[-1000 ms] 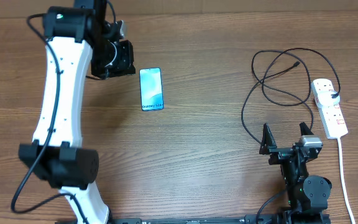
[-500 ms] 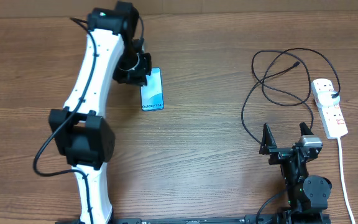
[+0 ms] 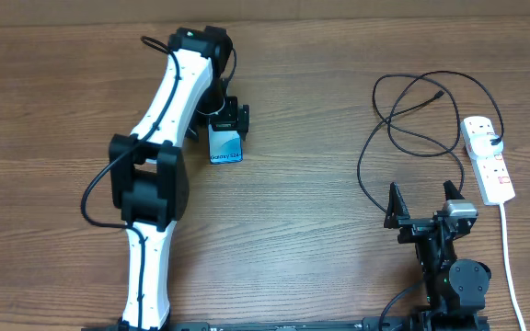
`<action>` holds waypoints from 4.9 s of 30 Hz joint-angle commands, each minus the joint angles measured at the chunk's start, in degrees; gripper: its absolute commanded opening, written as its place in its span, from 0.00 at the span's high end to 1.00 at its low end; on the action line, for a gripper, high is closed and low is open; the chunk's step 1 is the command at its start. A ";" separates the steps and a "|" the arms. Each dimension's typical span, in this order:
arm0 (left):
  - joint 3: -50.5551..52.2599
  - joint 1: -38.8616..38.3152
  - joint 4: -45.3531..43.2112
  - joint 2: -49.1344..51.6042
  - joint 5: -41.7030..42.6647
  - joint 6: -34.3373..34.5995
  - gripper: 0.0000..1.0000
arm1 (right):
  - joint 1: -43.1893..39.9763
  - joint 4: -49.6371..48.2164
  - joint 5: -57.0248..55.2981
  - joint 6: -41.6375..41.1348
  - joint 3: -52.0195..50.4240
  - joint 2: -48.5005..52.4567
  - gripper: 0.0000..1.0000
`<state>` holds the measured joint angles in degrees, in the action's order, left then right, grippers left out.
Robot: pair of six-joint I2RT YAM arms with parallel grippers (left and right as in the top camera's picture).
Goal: Plug charger to phone and switch on socket
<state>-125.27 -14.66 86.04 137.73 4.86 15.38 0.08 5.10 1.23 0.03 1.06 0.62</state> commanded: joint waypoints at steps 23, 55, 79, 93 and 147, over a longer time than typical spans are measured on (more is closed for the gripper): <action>0.02 -0.39 -11.13 5.14 -5.66 6.08 0.00 | -0.09 -0.39 -0.31 0.26 -0.59 -0.44 0.00; 4.00 -0.26 -15.58 5.14 -5.33 6.08 0.18 | -0.09 -0.39 -0.33 0.26 -0.59 -0.44 0.00; 3.58 -0.26 -14.27 4.81 -4.63 2.14 0.31 | -0.09 -3.04 12.39 -13.97 -0.20 -0.44 0.00; 2.73 2.32 -14.73 -3.78 11.56 -4.33 0.32 | -0.09 14.67 17.55 -13.75 20.31 2.60 0.00; 2.73 -4.24 -7.91 -12.07 33.59 -5.16 0.32 | 20.39 -1.22 40.61 -30.29 55.25 90.16 0.29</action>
<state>-122.23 -18.55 77.91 127.83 34.15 11.73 20.38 4.60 43.77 -28.25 55.55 90.70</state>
